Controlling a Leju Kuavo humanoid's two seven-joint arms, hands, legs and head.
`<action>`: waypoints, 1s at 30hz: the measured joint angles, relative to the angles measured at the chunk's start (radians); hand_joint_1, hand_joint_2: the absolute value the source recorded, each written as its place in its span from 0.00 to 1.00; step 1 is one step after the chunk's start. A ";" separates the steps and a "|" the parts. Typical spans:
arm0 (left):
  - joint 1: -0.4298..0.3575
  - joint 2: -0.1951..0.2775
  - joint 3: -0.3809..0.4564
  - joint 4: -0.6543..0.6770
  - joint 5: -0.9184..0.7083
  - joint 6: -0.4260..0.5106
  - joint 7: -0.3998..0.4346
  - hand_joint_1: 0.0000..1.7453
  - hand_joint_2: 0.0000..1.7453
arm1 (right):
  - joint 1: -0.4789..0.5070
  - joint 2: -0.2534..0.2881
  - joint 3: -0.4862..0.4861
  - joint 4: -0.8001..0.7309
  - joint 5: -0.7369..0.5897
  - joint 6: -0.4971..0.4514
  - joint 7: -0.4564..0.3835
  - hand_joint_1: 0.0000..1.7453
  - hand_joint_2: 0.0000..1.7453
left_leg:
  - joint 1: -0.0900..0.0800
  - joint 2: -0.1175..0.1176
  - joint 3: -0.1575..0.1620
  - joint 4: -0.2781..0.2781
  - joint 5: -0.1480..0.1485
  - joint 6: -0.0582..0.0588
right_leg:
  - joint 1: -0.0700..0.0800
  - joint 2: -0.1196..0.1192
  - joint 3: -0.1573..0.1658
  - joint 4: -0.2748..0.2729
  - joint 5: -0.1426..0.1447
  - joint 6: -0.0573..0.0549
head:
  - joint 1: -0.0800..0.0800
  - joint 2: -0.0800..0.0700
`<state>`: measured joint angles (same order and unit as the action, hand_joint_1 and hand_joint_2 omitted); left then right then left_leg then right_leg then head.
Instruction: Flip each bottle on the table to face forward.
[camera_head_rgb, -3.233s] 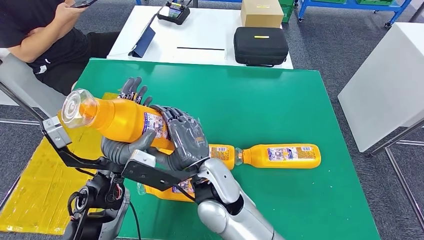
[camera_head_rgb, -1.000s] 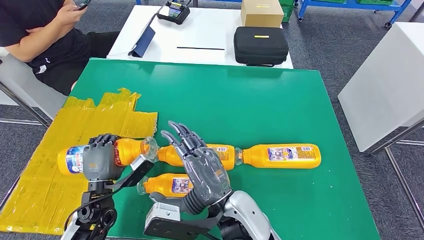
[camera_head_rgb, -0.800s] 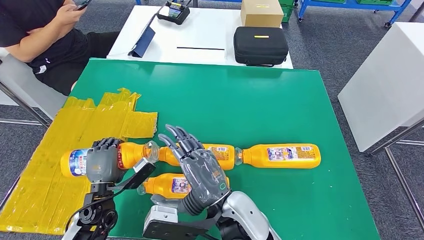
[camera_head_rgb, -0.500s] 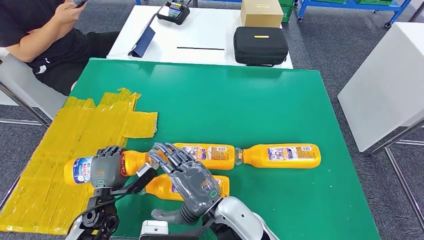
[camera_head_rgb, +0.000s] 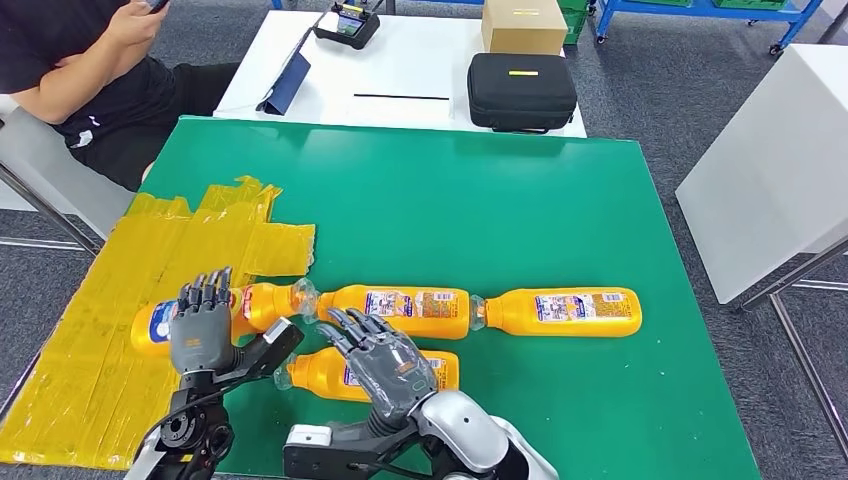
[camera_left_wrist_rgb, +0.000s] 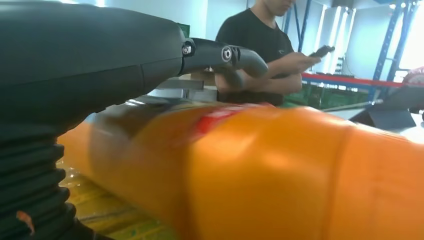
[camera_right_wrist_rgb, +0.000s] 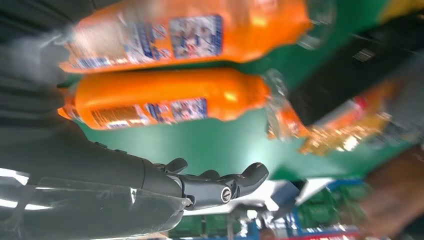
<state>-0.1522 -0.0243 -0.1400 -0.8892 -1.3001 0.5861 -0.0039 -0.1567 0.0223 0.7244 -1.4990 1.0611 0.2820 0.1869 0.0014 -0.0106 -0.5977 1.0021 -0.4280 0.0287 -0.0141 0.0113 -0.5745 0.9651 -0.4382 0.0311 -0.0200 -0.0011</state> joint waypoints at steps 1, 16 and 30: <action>-0.001 -0.002 0.006 0.000 0.000 0.007 -0.003 0.00 0.00 | -0.001 -0.001 -0.001 0.012 0.004 0.001 0.006 0.00 1.00 | 0.000 0.000 0.000 0.000 0.000 0.000 | 0.000 0.000 0.000 0.000 0.000 0.000 | 0.000 0.000; -0.022 -0.020 0.075 -0.011 0.158 0.057 -0.102 0.00 0.00 | 0.002 -0.031 -0.038 0.120 0.034 0.012 0.056 0.00 1.00 | 0.000 0.000 0.000 0.000 0.000 0.000 | 0.000 0.000 0.000 0.000 0.000 0.000 | 0.000 0.000; 0.060 -0.066 0.131 -0.340 0.845 -0.191 -0.321 0.00 0.00 | -0.008 -0.051 -0.045 0.207 0.033 0.021 0.080 0.00 1.00 | 0.000 0.000 0.000 0.000 0.000 0.000 | 0.000 0.000 0.000 0.000 0.000 0.000 | 0.000 0.000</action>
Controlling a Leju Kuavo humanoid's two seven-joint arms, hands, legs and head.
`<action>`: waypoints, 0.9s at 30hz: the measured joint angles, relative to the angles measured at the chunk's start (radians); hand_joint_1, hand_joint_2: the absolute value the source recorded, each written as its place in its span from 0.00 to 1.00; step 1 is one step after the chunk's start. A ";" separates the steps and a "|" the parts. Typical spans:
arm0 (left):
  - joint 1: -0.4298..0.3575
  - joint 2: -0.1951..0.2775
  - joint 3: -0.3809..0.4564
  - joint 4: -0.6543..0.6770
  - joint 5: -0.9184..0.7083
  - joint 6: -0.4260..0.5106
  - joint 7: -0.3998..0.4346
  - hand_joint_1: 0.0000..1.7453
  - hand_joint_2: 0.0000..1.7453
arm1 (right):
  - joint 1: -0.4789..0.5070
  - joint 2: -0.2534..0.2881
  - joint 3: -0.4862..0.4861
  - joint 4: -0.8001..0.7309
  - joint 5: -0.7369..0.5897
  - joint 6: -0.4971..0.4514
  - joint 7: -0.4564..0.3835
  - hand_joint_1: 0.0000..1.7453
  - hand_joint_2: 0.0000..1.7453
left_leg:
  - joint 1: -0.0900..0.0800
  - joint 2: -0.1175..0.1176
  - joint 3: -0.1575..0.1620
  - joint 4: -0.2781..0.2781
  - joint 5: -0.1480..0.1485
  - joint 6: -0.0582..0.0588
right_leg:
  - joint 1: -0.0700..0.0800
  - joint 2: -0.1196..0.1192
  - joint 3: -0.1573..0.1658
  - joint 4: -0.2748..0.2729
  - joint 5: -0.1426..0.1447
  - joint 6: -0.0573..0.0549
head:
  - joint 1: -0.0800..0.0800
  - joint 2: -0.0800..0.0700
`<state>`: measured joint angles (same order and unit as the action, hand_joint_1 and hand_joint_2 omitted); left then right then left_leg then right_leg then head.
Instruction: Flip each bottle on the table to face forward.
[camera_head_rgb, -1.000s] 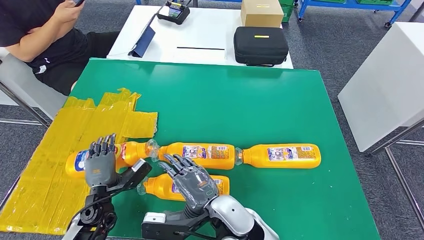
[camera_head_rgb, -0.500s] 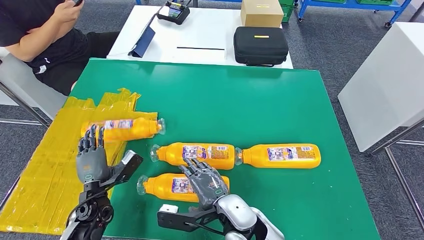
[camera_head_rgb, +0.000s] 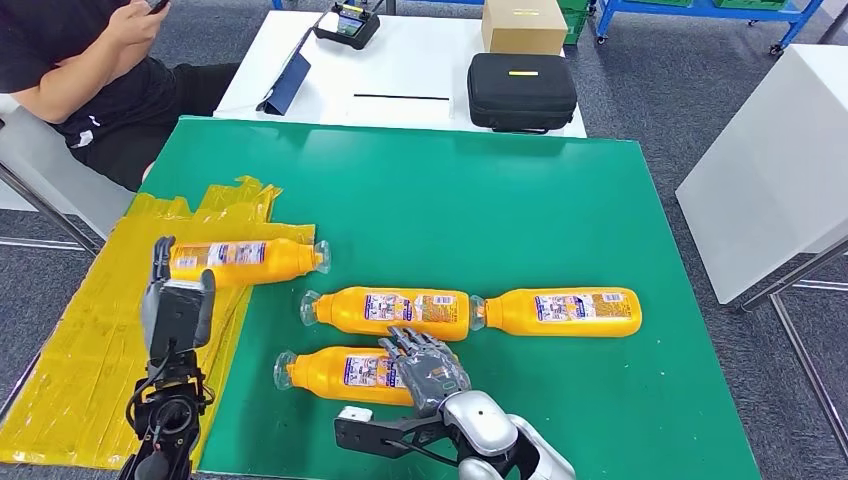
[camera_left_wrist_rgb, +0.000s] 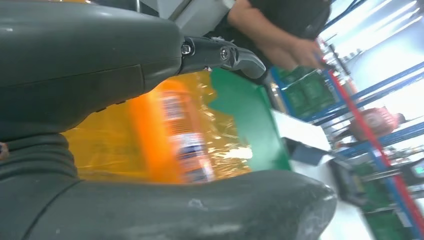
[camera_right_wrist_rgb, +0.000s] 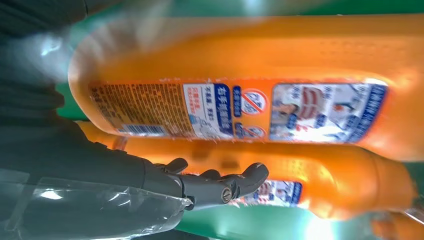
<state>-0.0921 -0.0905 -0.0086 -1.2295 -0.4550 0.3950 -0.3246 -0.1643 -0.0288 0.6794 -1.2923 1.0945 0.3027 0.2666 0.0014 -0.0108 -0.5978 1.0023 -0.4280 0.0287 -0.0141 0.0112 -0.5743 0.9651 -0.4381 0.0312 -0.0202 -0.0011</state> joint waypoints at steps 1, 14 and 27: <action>0.004 -0.001 0.000 -0.019 0.005 -0.002 0.000 0.00 0.00 | -0.001 0.000 0.000 0.005 0.000 0.000 0.001 0.00 1.00 | 0.000 0.000 0.000 0.000 0.000 0.000 | 0.000 0.000 0.000 0.000 0.000 0.000 | 0.000 0.000; 0.024 -0.004 0.000 -0.101 0.018 -0.006 -0.003 0.00 0.00 | -0.010 -0.001 0.000 0.041 0.000 0.001 0.001 0.00 1.00 | 0.000 0.000 0.000 0.000 0.000 0.000 | 0.000 0.000 0.000 0.000 0.000 0.000 | 0.000 0.000; 0.016 -0.004 -0.008 -0.119 0.132 0.035 -0.046 0.00 0.00 | -0.096 0.004 0.037 0.187 0.007 0.059 -0.016 1.00 1.00 | 0.000 0.001 0.004 0.000 0.000 0.000 | 0.000 0.000 0.003 0.000 0.000 0.000 | 0.000 0.000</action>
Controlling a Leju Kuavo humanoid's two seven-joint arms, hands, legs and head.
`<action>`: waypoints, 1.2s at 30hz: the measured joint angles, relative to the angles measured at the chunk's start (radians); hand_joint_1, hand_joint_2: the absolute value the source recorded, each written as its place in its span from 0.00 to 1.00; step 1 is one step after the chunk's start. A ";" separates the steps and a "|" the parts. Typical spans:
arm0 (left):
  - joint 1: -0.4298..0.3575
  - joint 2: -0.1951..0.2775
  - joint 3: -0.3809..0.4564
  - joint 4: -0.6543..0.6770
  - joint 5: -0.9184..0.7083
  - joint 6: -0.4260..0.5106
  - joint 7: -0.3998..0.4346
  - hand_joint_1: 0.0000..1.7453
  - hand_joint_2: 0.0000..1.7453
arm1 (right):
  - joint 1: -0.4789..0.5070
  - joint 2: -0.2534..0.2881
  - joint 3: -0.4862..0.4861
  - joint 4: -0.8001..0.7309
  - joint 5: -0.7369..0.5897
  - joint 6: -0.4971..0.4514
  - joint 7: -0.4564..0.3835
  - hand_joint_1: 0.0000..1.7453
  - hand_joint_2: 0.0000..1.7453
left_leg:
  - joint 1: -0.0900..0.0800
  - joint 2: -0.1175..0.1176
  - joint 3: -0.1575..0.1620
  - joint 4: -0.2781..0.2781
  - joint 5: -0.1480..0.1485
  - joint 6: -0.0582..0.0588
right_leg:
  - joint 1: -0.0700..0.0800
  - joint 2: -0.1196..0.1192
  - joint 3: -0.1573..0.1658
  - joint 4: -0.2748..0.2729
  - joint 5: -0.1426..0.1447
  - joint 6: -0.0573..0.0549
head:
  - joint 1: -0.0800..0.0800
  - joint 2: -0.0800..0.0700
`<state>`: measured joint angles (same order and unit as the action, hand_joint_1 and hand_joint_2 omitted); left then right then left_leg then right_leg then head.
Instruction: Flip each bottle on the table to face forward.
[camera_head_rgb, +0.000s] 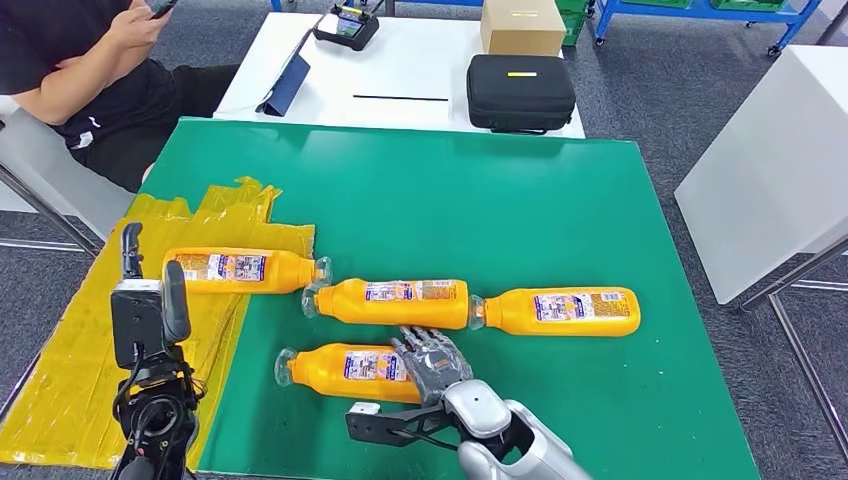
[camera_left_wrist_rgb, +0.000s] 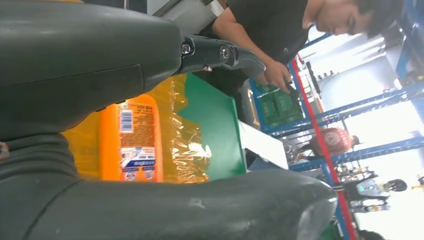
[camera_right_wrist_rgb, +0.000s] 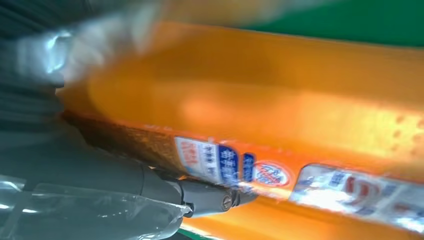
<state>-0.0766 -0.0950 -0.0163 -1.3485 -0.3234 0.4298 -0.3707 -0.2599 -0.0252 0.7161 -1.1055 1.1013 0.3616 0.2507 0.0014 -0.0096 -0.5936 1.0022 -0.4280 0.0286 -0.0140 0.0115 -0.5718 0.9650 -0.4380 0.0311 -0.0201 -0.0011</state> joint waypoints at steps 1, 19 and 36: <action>-0.002 0.000 -0.001 0.000 0.008 0.005 -0.005 0.00 0.00 | -0.014 0.001 0.009 0.021 -0.004 0.003 -0.010 1.00 1.00 | 0.000 0.000 0.001 0.000 0.000 0.000 | 0.000 0.000 0.001 0.000 0.000 0.000 | 0.000 0.000; -0.007 0.000 -0.008 -0.043 0.071 -0.005 -0.011 0.00 0.00 | -0.087 0.005 0.032 0.074 -0.318 0.029 -0.118 1.00 1.00 | 0.001 0.006 0.013 0.000 -0.001 -0.004 | 0.002 0.008 0.010 0.000 0.002 -0.003 | 0.000 0.000; 0.107 -0.006 0.046 -0.190 0.439 -0.292 -0.003 0.00 0.00 | 0.025 -0.029 -0.235 -0.299 -0.940 0.076 -0.313 1.00 1.00 | 0.001 0.003 0.002 0.000 -0.001 -0.004 | 0.001 0.006 0.001 0.000 0.002 -0.003 | 0.000 0.000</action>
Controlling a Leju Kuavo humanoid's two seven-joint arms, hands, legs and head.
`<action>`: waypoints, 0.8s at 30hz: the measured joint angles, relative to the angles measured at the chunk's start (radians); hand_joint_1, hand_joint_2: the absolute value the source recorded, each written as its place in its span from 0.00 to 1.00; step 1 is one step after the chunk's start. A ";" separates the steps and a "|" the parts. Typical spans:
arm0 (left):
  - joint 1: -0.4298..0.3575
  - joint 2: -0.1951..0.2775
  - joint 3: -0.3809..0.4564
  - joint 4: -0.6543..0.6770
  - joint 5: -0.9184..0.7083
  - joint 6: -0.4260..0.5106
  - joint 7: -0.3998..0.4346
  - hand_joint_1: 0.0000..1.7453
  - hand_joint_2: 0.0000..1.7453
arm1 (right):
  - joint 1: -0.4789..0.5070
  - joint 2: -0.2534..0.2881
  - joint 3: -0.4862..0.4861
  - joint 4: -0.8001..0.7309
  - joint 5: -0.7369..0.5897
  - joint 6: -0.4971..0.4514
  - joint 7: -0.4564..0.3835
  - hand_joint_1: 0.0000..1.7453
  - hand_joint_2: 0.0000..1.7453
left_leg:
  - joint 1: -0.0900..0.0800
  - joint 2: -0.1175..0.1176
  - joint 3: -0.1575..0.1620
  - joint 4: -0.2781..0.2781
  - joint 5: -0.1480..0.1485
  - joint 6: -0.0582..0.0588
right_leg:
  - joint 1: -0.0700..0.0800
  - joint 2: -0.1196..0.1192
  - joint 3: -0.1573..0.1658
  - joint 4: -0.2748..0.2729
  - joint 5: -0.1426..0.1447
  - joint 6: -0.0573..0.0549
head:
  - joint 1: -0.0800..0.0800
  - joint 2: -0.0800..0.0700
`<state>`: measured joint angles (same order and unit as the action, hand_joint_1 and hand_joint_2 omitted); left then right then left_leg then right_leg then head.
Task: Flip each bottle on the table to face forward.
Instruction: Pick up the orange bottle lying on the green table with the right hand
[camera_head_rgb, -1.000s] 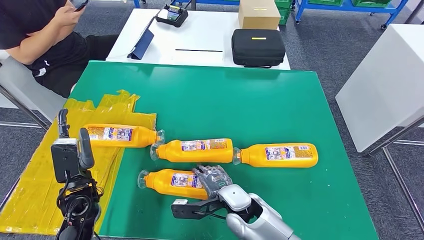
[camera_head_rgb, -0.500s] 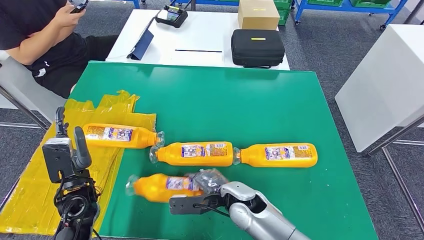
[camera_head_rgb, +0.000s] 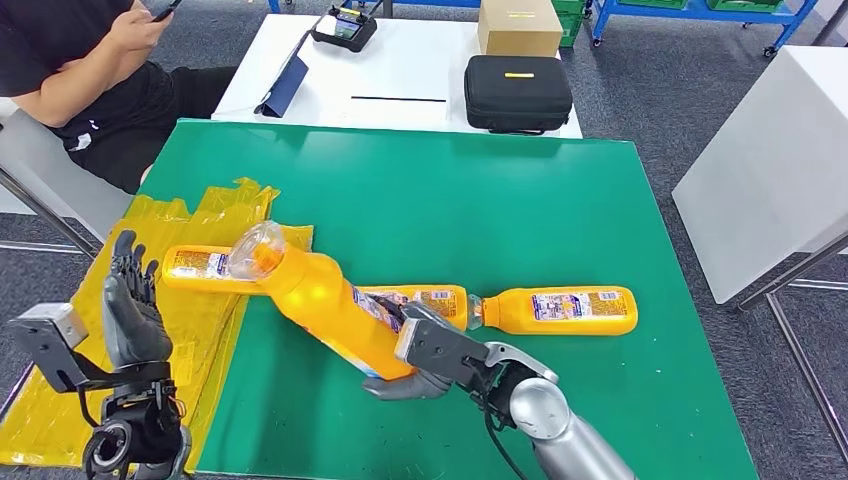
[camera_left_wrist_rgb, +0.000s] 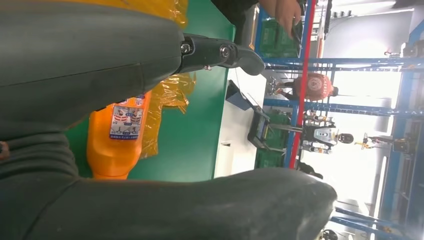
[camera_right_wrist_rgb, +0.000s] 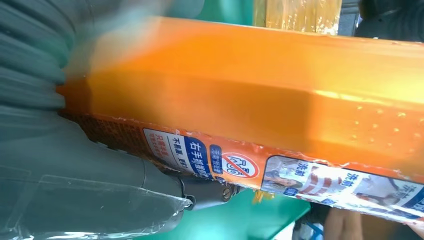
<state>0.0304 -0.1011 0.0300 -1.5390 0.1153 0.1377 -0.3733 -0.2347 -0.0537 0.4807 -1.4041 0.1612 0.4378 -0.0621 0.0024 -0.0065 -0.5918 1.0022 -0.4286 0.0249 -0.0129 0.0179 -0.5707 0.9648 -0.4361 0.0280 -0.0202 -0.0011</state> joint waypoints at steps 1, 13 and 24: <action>0.003 0.000 0.001 -0.005 0.000 -0.001 0.000 0.00 0.00 | 0.002 -0.002 -0.004 -0.007 0.000 0.000 0.000 1.00 1.00 | 0.000 0.000 0.000 0.000 0.000 0.000 | 0.000 0.000 0.000 0.000 0.000 0.000 | 0.000 0.000; 0.054 -0.001 -0.003 -0.055 0.281 -0.252 0.037 0.00 1.00 | 0.036 -0.004 -0.072 -0.067 0.028 -0.105 -0.010 1.00 1.00 | 0.000 0.000 -0.001 0.000 0.000 0.000 | 0.000 0.000 -0.002 0.000 0.000 0.000 | 0.000 0.000; 0.060 0.000 -0.173 -0.107 0.379 -0.339 0.068 0.00 1.00 | 0.085 0.065 -0.065 -0.091 0.266 -0.381 0.030 1.00 1.00 | 0.000 -0.001 -0.003 0.000 0.000 0.000 | 0.000 -0.001 -0.003 0.000 0.000 0.000 | 0.000 0.000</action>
<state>0.0908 -0.1007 -0.1425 -1.6455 0.4946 -0.2011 -0.3048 -0.1497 0.0109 0.4158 -1.4956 0.4267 0.0573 -0.0318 0.0027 -0.0078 -0.5952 1.0021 -0.4285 0.0248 -0.0126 0.0171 -0.5739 0.9648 -0.4360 0.0280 -0.0202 -0.0011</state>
